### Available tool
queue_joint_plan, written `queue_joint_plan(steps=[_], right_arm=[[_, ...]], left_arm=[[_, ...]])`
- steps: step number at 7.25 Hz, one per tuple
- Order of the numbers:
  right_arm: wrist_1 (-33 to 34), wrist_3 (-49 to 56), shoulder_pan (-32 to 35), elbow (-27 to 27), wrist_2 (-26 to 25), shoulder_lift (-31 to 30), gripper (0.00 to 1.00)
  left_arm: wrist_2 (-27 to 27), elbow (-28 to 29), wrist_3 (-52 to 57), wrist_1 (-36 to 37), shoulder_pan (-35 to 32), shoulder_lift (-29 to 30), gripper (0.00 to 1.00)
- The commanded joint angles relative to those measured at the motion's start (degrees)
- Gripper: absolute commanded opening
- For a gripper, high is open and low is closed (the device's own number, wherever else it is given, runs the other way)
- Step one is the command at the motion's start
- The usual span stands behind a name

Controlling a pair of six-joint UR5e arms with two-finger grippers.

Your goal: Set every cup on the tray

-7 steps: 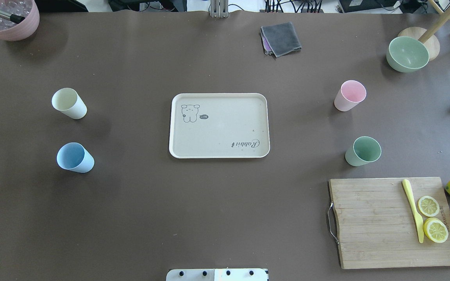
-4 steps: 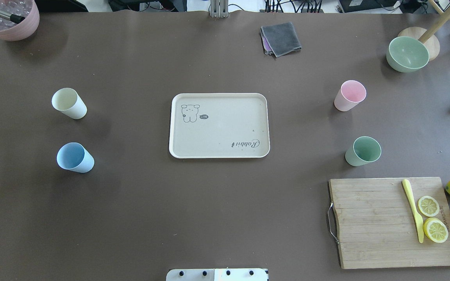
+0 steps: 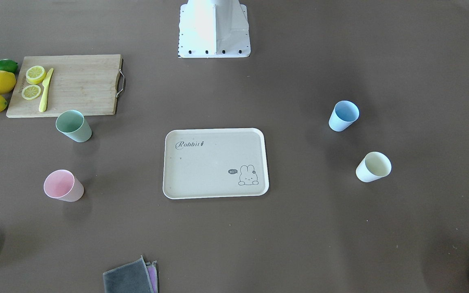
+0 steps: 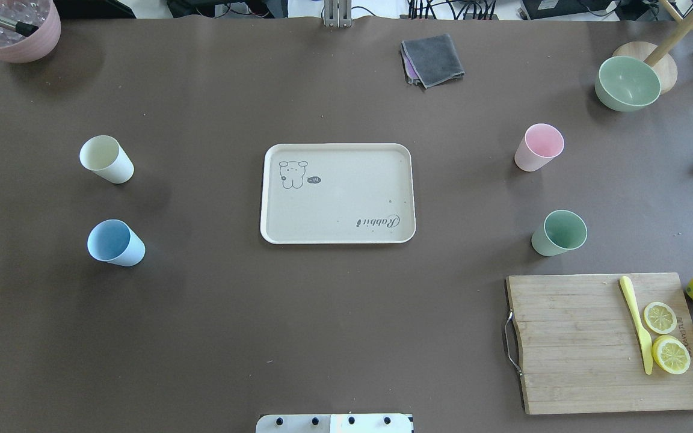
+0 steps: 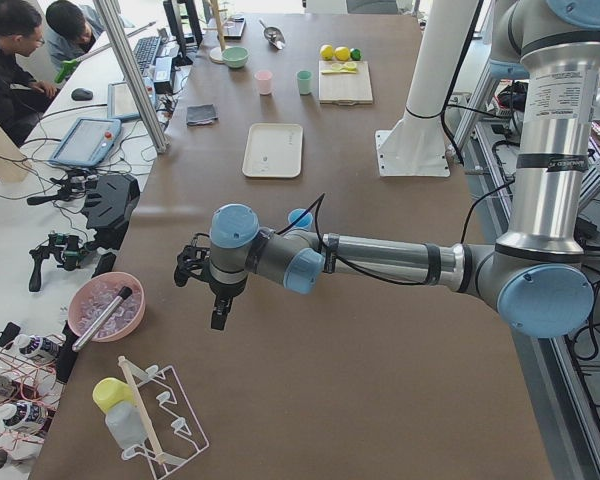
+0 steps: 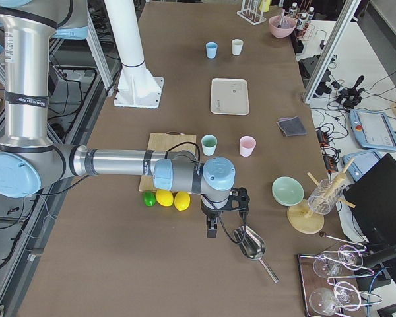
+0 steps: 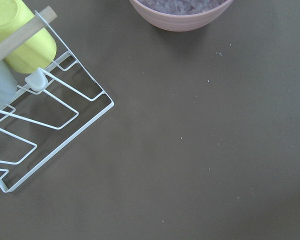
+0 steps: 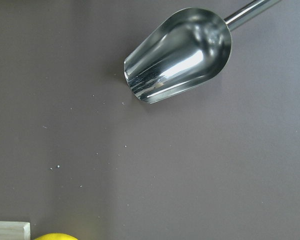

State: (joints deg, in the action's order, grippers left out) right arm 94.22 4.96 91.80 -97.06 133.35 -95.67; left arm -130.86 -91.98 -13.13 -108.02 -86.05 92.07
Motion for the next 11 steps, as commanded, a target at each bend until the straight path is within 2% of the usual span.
queue_joint_plan(steps=[1,2,4,6,8,9,10,11], right_arm=[[-0.2,0.0,0.0,-0.2,-0.1,0.7,1.0],[-0.2,0.0,-0.1,0.1,-3.1,0.8,1.0],[0.0,-0.2,0.0,-1.5,-1.1,0.3,1.0],[-0.2,-1.1,0.0,-1.7,-1.0,0.6,1.0],[-1.5,-4.1,-0.7,-5.7,1.0,1.0,1.0],[-1.2,-10.0,-2.2,-7.7,3.5,3.3,1.0],[-1.4,-12.7,-6.9,-7.8,6.3,4.7,1.0],[-1.6,-19.0,-12.1,-8.1,6.1,8.4,1.0]], left_arm=[[-0.3,0.1,0.0,-0.3,0.0,-0.1,0.98],[-2.1,0.3,-0.1,-0.3,0.0,-0.5,0.98],[-4.5,-0.1,-0.1,-0.5,0.1,0.2,0.98],[-4.8,-0.1,-0.1,-5.0,1.4,-0.1,0.98],[-4.8,1.5,-1.0,-6.1,1.5,0.3,0.98],[-4.8,1.1,-2.9,-7.5,1.5,0.5,0.98],[-4.8,1.8,-3.2,-10.9,1.4,0.7,0.98],[-4.8,1.5,-3.2,-11.6,1.5,0.7,0.98]])
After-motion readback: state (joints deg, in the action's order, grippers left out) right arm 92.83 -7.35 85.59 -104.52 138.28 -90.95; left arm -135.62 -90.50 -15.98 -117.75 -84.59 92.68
